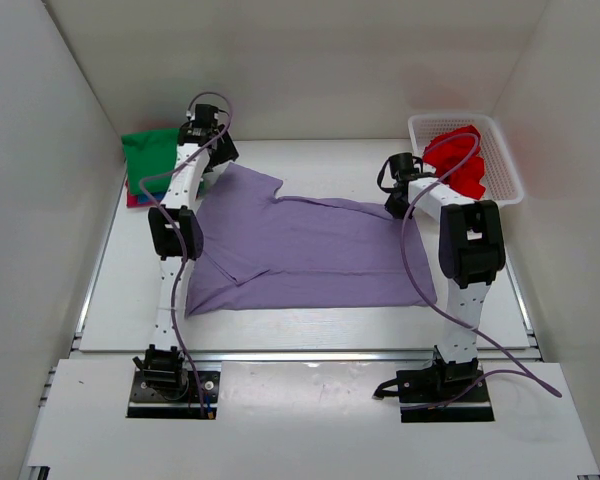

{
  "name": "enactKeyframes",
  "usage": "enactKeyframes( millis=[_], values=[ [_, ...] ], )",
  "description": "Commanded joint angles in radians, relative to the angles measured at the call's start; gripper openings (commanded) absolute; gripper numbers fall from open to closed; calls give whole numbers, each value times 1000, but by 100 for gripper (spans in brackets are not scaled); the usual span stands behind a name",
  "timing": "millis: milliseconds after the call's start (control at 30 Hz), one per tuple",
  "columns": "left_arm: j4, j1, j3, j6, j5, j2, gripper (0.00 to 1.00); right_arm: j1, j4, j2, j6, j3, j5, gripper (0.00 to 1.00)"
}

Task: Fold and stack the t-shirts
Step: Grap the side of the flattened tshirt furthest away from the robot with both arms

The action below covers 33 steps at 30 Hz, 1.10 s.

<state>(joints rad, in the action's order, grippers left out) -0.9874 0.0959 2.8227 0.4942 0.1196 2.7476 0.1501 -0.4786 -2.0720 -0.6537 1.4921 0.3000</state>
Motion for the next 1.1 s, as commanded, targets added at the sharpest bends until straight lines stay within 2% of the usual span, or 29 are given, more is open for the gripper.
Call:
enactKeyframes(
  millis=[0, 100, 200, 300, 400, 467, 500, 533, 700, 733, 800, 900, 1000, 1067],
  values=[
    [15, 27, 15, -2, 28, 9, 81, 2, 49, 56, -1, -10, 7, 0],
    [36, 37, 14, 3, 32, 37, 87, 5, 67, 72, -9, -42, 1, 0],
    [59, 38, 14, 27, -62, 67, 92, -1, 77, 81, -3, -53, -4, 0],
    [61, 25, 1, 38, -86, 69, 98, -4, 80, 81, -1, -49, -4, 0],
    [46, 27, 12, 37, -100, 83, 97, 0, 74, 85, 0, -49, -13, 0],
    [38, 22, 15, 37, -106, 78, 85, -4, 77, 84, 3, -52, -10, 0],
    [46, 19, 17, 43, -113, 86, 63, -3, 86, 75, 2, -61, -19, 0],
    [44, 16, 15, 44, -120, 89, 48, -7, 90, 84, 3, -55, -22, 0],
    [36, 10, 15, 59, -113, 95, 40, -4, 90, 90, 2, -61, -22, 0],
    [32, 8, 17, 58, -129, 93, 41, 2, 92, 86, 2, -64, -18, 1],
    [12, 5, 14, 58, -121, 92, 81, -4, 92, 96, 0, -69, -22, 0],
    [-16, 24, 11, 55, -54, 81, 92, -14, 100, 93, 0, -72, -25, 0],
    [-22, 42, 15, 40, 15, 63, 99, -15, 91, 95, 11, -73, -19, 0],
    [-20, 61, 17, 32, 35, 55, 99, -18, 100, 98, 14, -78, -24, 0]
  ],
)
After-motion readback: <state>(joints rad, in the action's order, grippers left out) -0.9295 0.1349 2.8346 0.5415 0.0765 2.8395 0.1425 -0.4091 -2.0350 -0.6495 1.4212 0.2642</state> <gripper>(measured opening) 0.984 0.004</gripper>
